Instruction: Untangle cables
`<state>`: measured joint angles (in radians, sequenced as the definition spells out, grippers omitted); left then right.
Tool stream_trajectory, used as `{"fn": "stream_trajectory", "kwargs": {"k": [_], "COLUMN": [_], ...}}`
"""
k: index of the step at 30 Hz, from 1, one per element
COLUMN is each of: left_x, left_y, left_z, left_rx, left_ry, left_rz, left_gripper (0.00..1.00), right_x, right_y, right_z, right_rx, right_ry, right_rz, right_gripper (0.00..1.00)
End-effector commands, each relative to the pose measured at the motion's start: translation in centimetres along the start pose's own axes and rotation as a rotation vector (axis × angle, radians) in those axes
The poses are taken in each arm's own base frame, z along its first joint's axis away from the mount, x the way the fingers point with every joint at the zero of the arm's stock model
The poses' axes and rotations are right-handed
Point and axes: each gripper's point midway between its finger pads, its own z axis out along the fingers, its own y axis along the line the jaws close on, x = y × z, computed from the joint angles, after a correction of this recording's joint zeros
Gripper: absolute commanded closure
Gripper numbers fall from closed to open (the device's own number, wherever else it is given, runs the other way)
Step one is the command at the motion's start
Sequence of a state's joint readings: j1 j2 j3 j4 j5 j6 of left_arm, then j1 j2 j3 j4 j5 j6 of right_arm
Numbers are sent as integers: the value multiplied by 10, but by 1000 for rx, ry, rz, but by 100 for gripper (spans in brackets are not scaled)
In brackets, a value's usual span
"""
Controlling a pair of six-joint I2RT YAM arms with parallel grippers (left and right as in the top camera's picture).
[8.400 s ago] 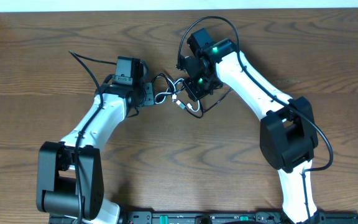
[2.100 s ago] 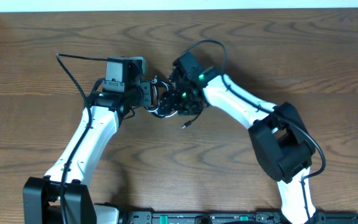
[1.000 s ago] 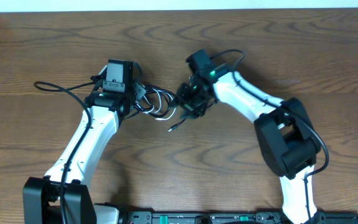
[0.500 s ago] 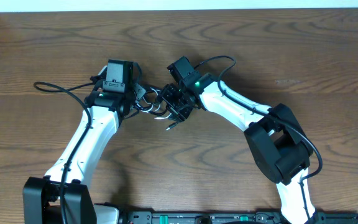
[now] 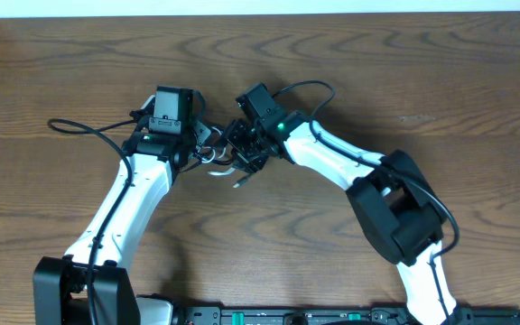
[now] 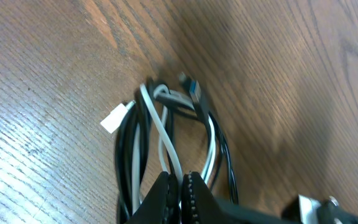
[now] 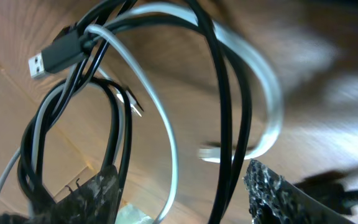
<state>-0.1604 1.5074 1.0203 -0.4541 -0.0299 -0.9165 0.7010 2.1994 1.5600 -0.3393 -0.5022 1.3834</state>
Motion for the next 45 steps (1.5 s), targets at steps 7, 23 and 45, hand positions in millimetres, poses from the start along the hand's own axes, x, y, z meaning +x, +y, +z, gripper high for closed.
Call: {"fn": "stream_trajectory", "kwargs": {"k": [7,23,45], "left_x": [-4,-14,17], "left_y": [0,25,51], "left_z": [-1,-3,47], "left_rx": [-6,-133,-37], "left_ry": [-13,-78,328], "left_rz": [-4,74,2], "left_gripper": [93,71,34], "right_x": [6,-16,-38], "right_y": [-49,-40,-4], "right_z": [45,25,7], "right_rx": [90,24,-119], "right_ry": [123,131,82], "right_rz": [75,-216,-254], "right_gripper": [52,99,99]}}
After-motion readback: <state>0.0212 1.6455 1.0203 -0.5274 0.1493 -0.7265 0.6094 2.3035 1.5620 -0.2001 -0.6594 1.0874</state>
